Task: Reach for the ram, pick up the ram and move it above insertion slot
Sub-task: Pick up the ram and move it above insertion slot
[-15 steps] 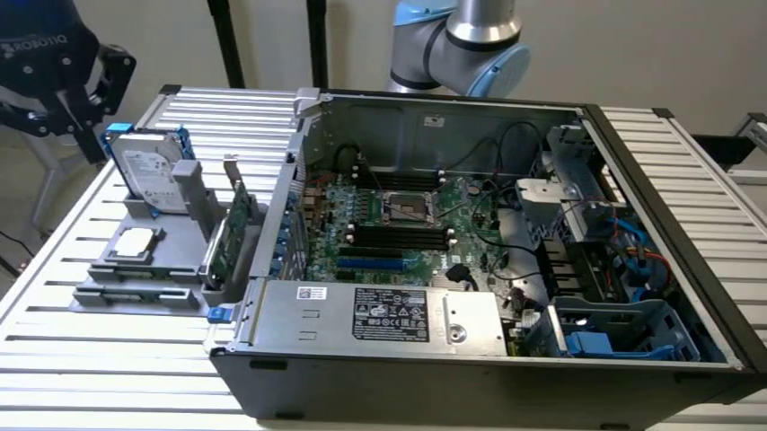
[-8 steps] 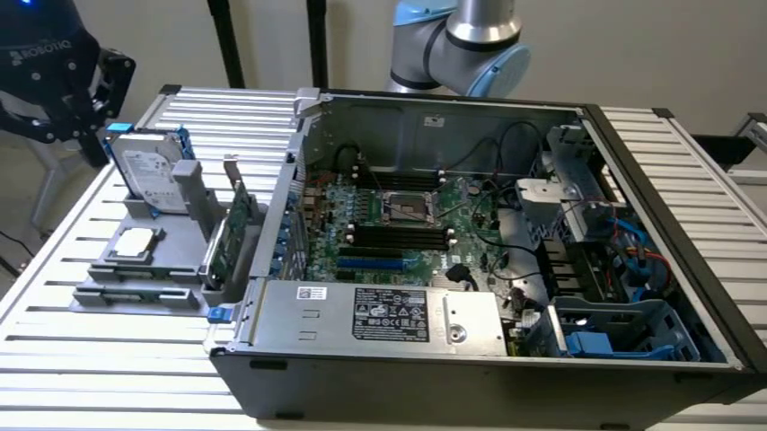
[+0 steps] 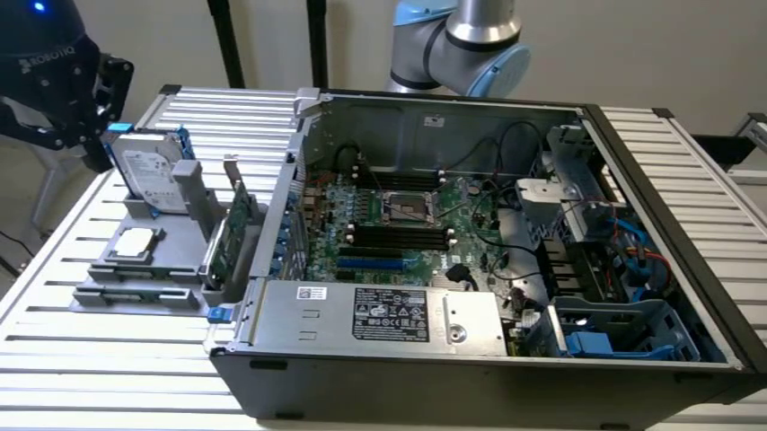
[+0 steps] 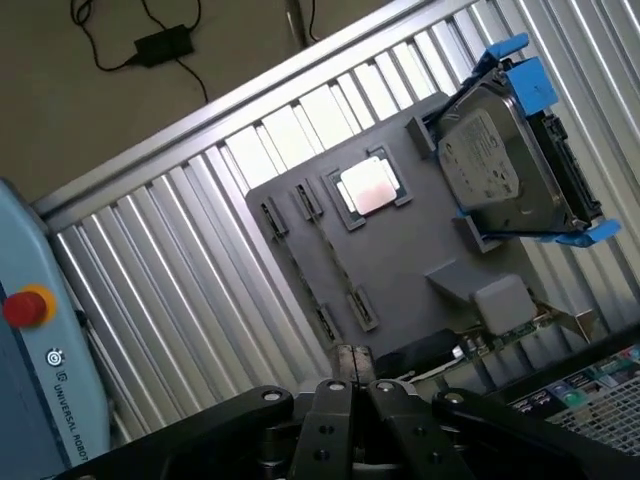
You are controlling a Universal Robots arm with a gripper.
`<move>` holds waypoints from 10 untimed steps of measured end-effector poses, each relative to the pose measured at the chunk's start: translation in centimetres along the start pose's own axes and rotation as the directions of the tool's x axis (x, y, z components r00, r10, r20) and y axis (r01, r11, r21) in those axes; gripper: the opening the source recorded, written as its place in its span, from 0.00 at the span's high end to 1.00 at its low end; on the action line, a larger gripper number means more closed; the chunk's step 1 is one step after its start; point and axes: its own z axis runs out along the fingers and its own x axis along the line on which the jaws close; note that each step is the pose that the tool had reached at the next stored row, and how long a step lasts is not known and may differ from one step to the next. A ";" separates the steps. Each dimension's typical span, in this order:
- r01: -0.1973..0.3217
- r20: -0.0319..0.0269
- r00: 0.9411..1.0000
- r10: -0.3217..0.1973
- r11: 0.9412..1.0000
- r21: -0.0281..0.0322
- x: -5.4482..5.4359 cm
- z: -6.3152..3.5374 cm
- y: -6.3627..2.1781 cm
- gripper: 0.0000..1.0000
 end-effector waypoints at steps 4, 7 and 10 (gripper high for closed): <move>0.072 -0.001 0.997 -0.072 0.997 0.003 0.0 0.32 -0.01 0.89; 0.126 -0.003 0.992 -0.126 0.992 0.006 0.0 0.59 -0.01 0.89; 0.181 -0.002 0.984 -0.181 0.983 0.008 0.0 0.91 -0.02 0.89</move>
